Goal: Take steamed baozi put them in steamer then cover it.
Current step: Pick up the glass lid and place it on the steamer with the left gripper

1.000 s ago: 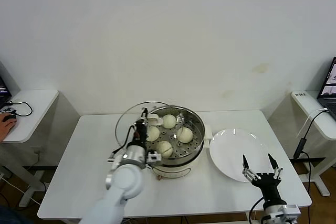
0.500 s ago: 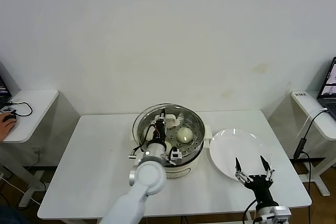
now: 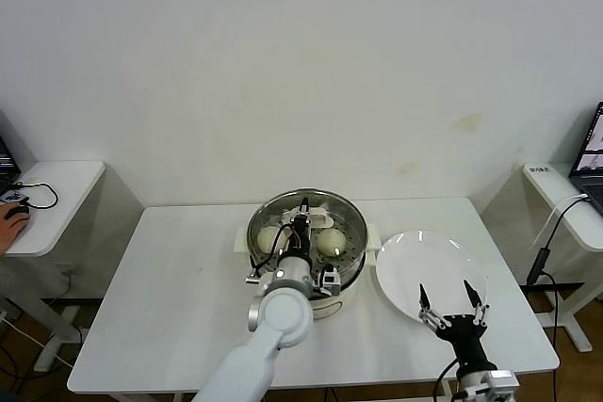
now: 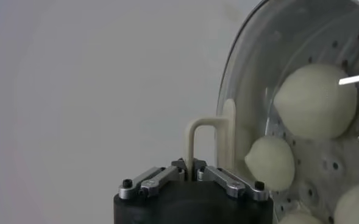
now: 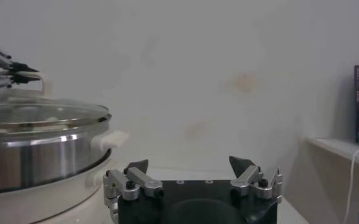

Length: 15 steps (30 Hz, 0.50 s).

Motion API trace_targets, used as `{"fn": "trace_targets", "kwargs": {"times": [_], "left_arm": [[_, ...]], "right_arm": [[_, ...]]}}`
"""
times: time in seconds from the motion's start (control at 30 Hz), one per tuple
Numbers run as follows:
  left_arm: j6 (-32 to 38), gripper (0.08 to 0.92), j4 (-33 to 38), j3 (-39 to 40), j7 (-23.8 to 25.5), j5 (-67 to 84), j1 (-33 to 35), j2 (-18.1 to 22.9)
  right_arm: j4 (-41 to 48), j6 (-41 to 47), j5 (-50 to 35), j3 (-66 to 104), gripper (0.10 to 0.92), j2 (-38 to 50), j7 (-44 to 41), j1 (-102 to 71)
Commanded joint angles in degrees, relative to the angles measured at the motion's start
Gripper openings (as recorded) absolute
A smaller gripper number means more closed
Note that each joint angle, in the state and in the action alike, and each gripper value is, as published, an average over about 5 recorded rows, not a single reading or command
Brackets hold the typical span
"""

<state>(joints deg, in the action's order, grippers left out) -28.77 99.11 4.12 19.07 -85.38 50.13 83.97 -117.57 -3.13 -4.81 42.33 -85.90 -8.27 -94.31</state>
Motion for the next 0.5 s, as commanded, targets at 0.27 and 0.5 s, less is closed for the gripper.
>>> {"fn": "trace_targets", "kwargs": {"times": [0.27, 0.5], "left_arm": [[0.32, 0.138, -0.76, -0.87, 0.05, -0.12, 0.84, 0.82], [0.3, 0.176, 0.2, -0.98, -0.27, 0.57, 1.13, 0.79]], "right_arm": [[0.02, -0.02, 0.19, -0.35, 0.823, -0.01, -0.19, 0.01], [-0.01, 0.07, 0.27, -0.46, 0.823, 0.0, -0.31, -0.04]]}}
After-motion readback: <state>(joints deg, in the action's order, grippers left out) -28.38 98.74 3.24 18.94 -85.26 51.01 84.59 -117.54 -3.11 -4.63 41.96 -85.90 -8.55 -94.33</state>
